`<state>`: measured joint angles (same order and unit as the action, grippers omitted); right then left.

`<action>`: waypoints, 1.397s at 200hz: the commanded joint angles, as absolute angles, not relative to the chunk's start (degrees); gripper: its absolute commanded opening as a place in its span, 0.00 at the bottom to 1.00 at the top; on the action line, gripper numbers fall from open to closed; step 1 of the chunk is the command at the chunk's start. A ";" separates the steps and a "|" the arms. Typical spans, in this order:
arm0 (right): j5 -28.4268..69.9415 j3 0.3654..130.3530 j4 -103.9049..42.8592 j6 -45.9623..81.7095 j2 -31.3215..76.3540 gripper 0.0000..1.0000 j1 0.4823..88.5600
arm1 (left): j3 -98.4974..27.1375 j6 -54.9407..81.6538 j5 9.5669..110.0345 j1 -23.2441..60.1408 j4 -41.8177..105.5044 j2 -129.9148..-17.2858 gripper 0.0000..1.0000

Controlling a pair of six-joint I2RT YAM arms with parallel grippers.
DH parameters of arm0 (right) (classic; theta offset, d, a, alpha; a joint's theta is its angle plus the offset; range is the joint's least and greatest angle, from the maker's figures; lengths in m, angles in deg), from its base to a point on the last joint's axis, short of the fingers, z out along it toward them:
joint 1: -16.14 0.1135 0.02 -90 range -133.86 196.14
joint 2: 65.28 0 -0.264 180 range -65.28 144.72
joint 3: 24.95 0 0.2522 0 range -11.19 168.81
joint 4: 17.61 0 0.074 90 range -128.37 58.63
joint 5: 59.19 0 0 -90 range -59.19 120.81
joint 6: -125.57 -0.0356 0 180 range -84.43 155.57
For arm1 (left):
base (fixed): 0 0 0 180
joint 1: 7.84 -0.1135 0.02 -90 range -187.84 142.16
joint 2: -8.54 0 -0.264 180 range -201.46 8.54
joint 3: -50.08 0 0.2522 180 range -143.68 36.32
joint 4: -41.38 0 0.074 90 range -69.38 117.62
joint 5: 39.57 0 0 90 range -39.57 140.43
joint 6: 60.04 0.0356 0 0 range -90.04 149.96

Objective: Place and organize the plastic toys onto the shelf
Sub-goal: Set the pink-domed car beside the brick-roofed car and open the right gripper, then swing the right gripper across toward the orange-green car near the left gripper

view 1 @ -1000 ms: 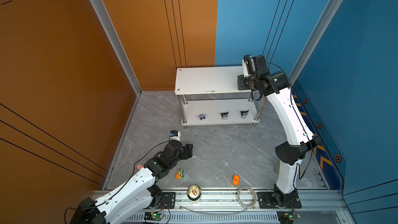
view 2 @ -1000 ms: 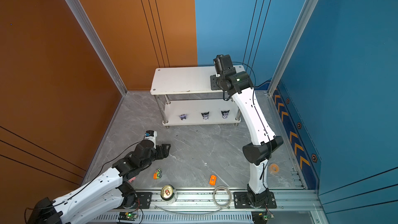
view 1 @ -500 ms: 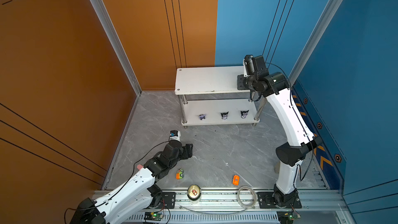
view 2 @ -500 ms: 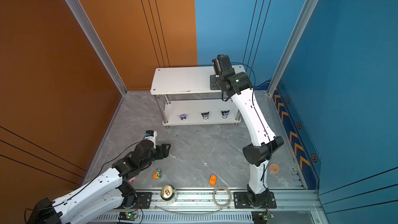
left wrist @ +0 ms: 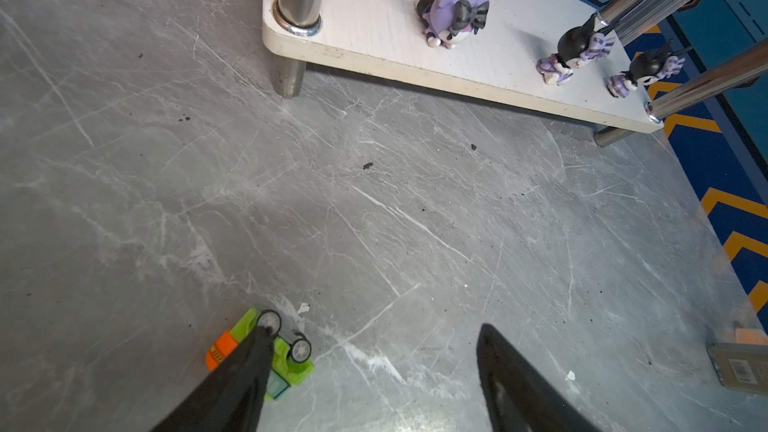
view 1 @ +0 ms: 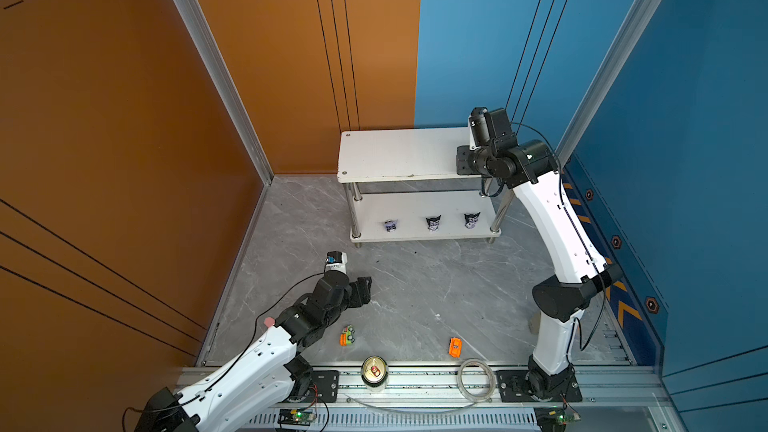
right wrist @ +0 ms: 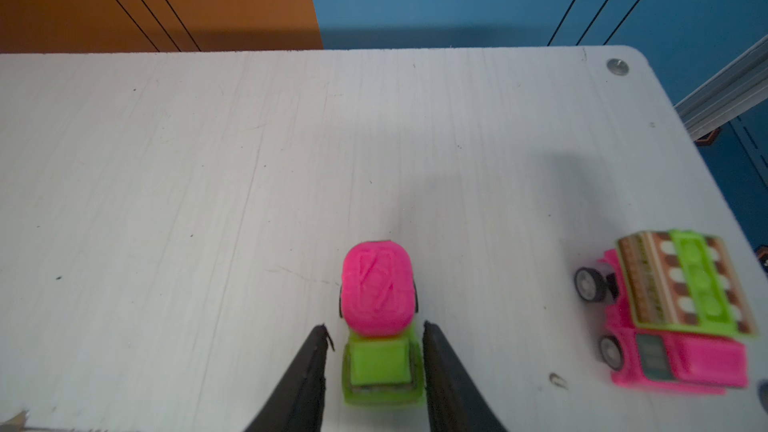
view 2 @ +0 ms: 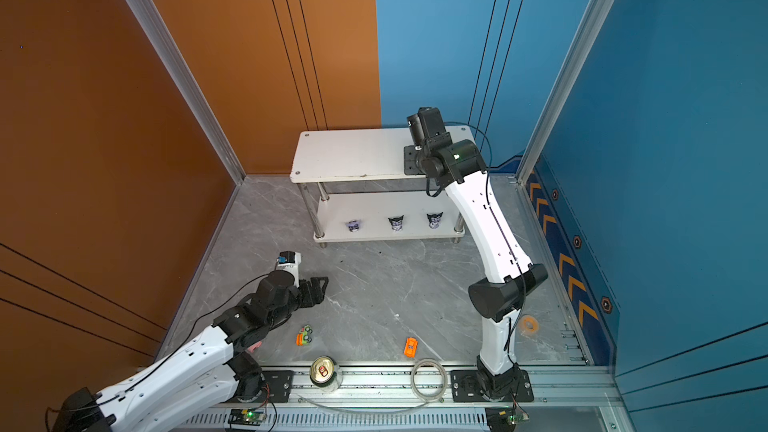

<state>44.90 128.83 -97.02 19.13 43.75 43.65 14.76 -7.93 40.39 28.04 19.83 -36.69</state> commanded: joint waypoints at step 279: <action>18.74 62.90 -45.69 25.29 37.27 0.00 78.97 | 16.49 -14.31 35.70 19.71 -1.71 -24.18 0.53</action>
